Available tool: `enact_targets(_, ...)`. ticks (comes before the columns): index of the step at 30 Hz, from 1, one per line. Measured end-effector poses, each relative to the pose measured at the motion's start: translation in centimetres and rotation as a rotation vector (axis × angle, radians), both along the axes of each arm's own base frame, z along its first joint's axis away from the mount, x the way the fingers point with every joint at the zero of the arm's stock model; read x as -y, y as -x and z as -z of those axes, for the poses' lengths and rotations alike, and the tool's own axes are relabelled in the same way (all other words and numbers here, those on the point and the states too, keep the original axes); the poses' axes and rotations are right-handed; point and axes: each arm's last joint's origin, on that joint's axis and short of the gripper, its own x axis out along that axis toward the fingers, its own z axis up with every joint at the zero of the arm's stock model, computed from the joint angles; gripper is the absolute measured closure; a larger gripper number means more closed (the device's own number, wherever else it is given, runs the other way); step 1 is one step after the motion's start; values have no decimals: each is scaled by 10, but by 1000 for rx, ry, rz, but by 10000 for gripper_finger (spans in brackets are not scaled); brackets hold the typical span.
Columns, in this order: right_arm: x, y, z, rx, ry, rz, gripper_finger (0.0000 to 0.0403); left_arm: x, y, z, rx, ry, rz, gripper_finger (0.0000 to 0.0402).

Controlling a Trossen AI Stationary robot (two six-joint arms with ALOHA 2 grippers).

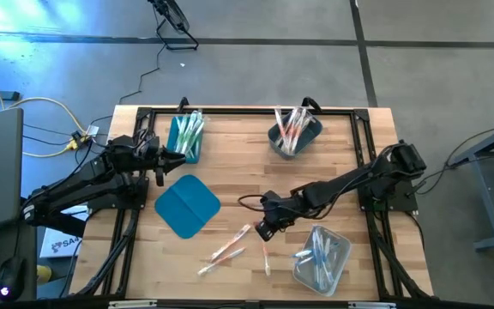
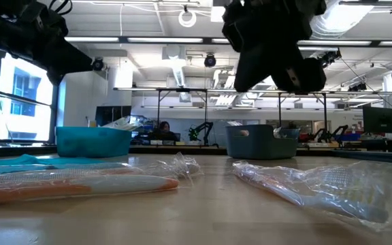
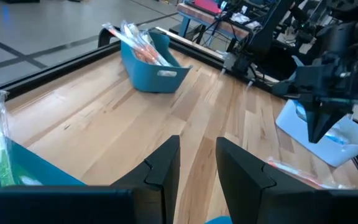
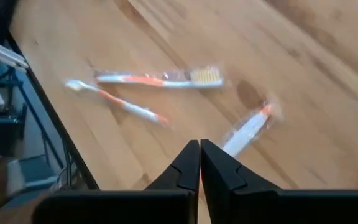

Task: Pick & Place Toothbrushes
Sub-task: Put the right orange toothbrush into the dark gray bin

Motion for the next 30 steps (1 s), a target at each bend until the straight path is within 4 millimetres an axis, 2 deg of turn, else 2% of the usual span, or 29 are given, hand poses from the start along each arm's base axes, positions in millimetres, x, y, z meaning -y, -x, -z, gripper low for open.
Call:
enact_targets(4, -2, -1, 3, -11, -30, -22, 397, 0, 0, 0, -5, -7, 2, 302)
enact_targets(7, -2, -1, 6, -31, -24, -22, 379, 0, 0, 0, -5, -8, 2, 302)
enact_targets(15, -4, -6, 27, -113, -79, 77, 261, 0, 0, 0, -6, -9, 3, 302)
enact_targets(19, -6, -11, 43, -153, -112, 108, 222, 0, 0, 0, -11, -29, 6, 302)
enact_targets(26, -7, -17, 69, -201, -100, 132, 211, 0, 0, 1, -19, -30, 7, 302)
enact_targets(30, -6, -20, 76, -214, -100, 148, 211, 0, 1, 2, -33, -22, 8, 302)
